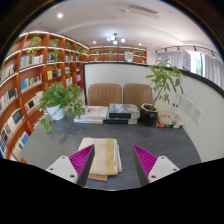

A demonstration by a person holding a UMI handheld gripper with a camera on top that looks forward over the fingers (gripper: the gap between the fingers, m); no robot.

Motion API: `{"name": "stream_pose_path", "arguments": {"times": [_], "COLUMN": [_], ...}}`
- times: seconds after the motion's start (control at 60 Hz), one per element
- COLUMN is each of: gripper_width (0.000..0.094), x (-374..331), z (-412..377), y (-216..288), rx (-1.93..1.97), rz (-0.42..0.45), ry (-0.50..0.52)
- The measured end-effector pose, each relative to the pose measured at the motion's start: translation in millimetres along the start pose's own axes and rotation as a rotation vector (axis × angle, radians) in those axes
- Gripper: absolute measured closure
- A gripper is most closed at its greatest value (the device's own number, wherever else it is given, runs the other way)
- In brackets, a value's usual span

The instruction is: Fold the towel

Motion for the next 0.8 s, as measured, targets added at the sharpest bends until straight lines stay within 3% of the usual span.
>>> {"name": "stream_pose_path", "arguments": {"times": [0.15,0.3,0.8], "gripper_width": [0.0187,0.0186,0.0179], "x": [-58,-106,-201], "z": [4,8,-1], "y": [38,38,-7], "rx": [0.041,0.073,0.014], "rz": [0.089,0.126,0.08], "ry": [-0.014,-0.046,-0.094]}}
Point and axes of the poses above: the point between the fingertips, and its own axes, seen from behind it with the camera up: z to the right, y up, x forward, the way the camera looks, the point moved 9 cm from there along -x, backward, against the way the camera looks, and after that the axes turned 10 degrees about z, right-handed, at the moved point
